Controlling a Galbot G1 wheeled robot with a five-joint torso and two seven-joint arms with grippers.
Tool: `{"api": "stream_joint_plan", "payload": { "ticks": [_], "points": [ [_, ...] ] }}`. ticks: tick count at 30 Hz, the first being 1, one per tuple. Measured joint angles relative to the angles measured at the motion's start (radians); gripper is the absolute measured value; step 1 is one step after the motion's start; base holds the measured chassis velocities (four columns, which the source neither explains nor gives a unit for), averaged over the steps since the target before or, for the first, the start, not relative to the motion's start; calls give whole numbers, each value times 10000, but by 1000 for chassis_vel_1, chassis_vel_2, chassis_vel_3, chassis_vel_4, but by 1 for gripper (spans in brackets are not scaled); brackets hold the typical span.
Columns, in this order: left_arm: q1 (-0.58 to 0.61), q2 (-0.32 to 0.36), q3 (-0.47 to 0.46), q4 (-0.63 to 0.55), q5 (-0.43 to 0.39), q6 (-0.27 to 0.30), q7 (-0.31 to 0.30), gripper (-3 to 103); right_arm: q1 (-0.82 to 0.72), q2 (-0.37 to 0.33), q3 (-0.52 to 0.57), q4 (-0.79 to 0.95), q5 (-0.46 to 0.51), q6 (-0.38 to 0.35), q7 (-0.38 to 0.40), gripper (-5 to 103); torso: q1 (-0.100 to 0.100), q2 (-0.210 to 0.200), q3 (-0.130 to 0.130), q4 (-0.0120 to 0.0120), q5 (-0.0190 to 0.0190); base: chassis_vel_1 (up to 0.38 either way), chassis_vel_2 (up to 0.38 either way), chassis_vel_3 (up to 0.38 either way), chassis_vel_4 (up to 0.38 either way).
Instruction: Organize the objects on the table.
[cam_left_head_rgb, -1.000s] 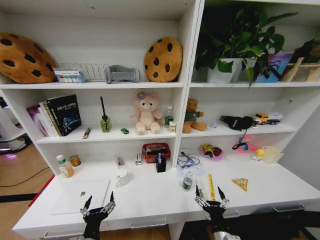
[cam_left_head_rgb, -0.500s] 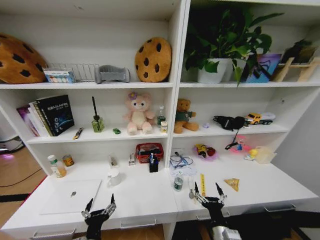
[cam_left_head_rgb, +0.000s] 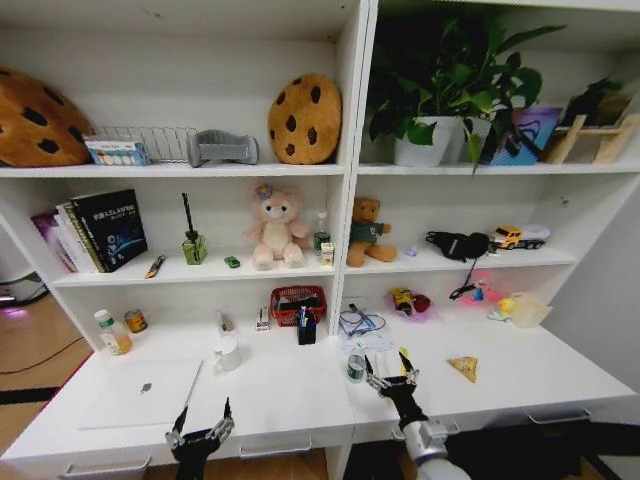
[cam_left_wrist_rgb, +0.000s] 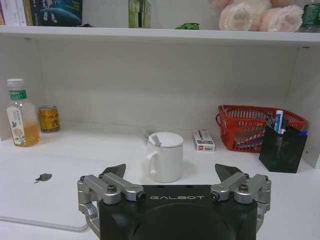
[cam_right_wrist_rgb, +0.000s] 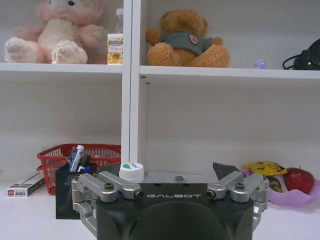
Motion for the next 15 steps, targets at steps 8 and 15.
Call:
{"api": "stream_joint_plan", "payload": {
  "ticks": [8,15],
  "points": [
    [92,-60,3,76,82,-22,27,99,1035,-678,-565,-582,413,-421,-19,100,0,0,0,0,-1,0,0,0,0],
    [169,-79,18,-25,86,-25,35,99,1865,-1161,-1262,-1097,991,-763,-16,100,0,0,-1,-1,-1,0,0,0,0]
  ]
}}
